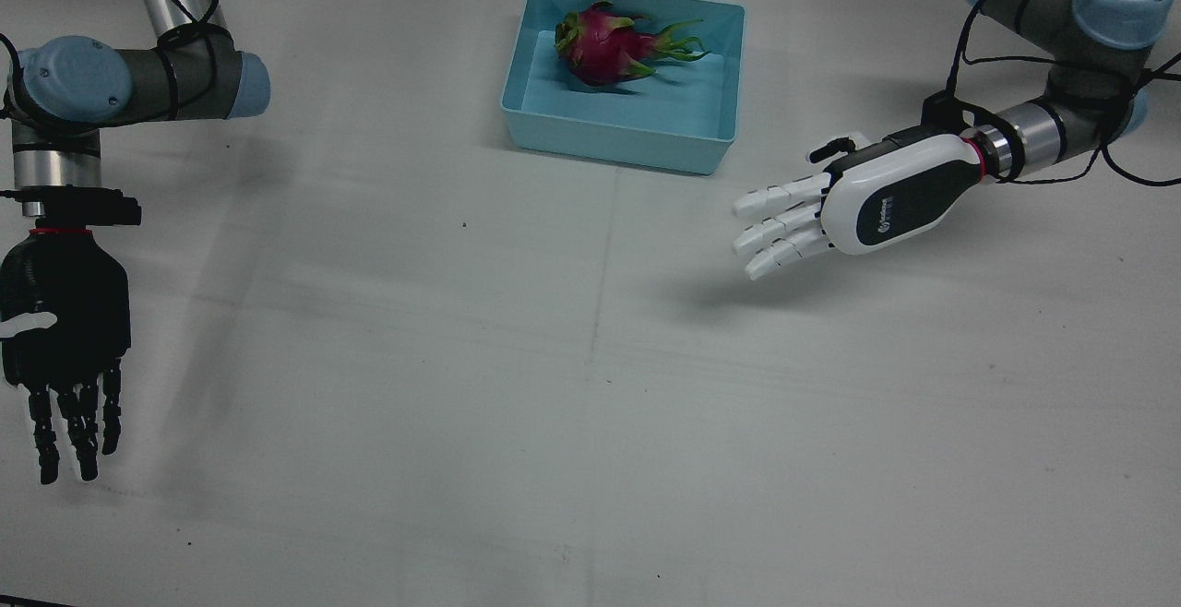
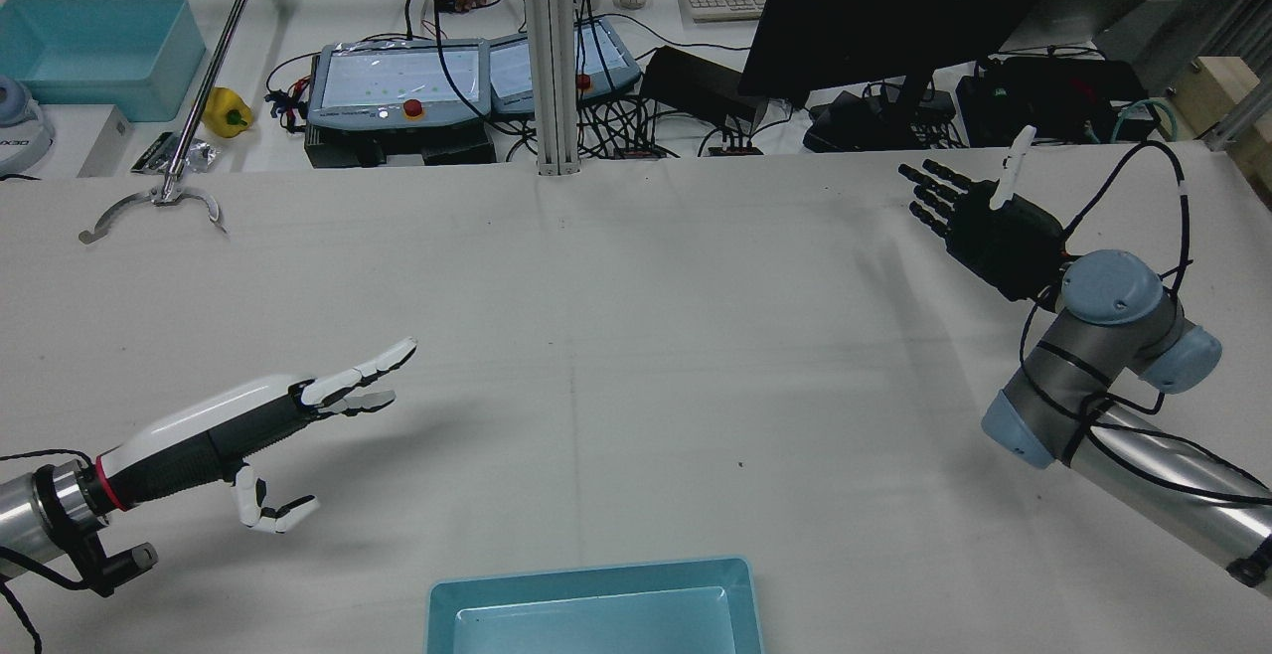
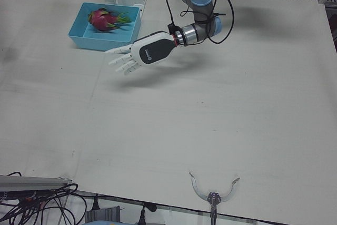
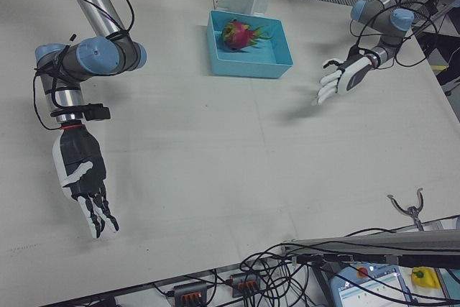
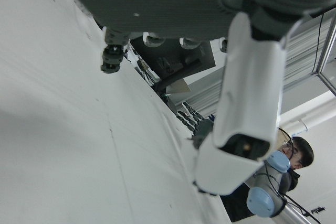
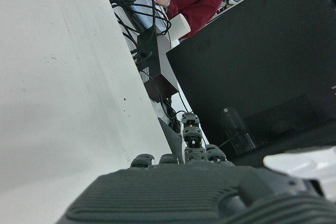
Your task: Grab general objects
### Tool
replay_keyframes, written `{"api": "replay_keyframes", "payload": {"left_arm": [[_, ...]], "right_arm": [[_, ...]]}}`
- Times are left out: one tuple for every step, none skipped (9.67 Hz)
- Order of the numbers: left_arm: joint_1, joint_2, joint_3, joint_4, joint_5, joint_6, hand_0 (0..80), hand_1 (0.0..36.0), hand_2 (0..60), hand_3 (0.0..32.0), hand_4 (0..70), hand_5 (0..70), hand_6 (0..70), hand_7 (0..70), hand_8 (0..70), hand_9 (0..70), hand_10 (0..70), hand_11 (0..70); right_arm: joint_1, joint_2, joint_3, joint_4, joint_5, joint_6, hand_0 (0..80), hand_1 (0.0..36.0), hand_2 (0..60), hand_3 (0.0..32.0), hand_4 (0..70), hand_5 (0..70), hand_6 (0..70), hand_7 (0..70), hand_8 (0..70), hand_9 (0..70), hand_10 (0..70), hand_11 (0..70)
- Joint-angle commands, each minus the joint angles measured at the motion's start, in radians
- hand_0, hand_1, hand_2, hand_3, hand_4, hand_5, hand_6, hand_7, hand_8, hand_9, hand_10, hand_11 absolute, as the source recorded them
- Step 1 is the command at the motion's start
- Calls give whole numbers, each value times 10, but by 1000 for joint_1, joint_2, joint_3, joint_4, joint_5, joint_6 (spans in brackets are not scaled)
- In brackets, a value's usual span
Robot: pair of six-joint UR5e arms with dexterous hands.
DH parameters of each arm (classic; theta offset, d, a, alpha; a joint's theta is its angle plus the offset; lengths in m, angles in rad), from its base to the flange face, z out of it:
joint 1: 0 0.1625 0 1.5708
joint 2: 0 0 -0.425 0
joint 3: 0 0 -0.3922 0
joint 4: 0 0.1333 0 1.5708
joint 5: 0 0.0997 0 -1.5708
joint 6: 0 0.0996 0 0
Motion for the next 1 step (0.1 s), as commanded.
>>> {"api": "replay_keyframes", "payload": {"left_arm": [[-118, 174, 29, -73, -105, -4, 800, 360, 600, 206, 0, 0, 0, 0, 0, 0, 0, 0]], "right_arm": [[0, 0, 0, 0, 0, 0, 0, 0, 0, 0, 0, 0, 0, 0, 0, 0, 0, 0]]}}
